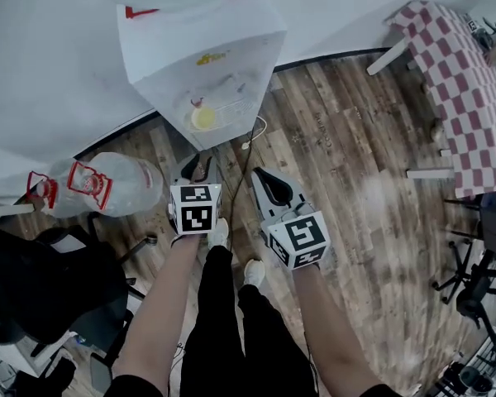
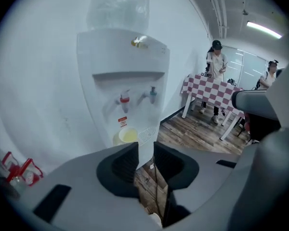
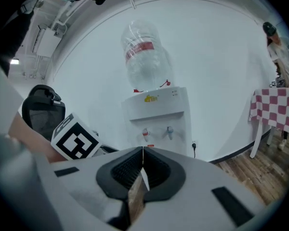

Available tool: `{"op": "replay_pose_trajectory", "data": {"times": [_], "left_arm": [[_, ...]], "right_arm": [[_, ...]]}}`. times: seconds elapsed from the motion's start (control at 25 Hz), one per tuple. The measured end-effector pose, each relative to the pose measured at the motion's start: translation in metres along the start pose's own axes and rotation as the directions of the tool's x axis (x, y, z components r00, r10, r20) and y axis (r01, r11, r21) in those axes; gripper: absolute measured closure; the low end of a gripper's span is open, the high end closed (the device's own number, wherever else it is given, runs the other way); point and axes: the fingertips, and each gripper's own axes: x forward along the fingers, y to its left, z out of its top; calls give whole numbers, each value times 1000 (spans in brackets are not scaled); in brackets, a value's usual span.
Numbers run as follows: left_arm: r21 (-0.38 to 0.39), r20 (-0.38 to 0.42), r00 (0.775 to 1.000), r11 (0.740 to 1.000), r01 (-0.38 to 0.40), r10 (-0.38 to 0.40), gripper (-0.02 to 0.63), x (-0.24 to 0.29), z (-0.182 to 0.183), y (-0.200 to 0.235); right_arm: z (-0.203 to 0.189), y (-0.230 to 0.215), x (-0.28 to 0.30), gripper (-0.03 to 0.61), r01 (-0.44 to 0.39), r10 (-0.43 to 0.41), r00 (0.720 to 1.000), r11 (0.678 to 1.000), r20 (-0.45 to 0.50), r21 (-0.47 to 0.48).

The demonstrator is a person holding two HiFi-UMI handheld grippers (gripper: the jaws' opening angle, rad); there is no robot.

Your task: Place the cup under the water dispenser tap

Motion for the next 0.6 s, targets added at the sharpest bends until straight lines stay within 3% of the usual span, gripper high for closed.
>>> {"op": "replay_pose_trajectory", "data": {"times": [0.08,0.2,0.6], "left_arm": [[-2,9,1000,1000,1,-1,549,-28,3,-11],[-9,38,999,1000,-2,2,596,-70,13,-30],[-83,110,993,995,56,-46,600,-214,35,-67]], "right_arm": [[7,10,-19,557,-2,2,1000,1000,1,2],[21,20,-51,557,-5,5,1000,1000,6,-2],[71,63,-143,557,-26,24,998,999,64,39]]}}
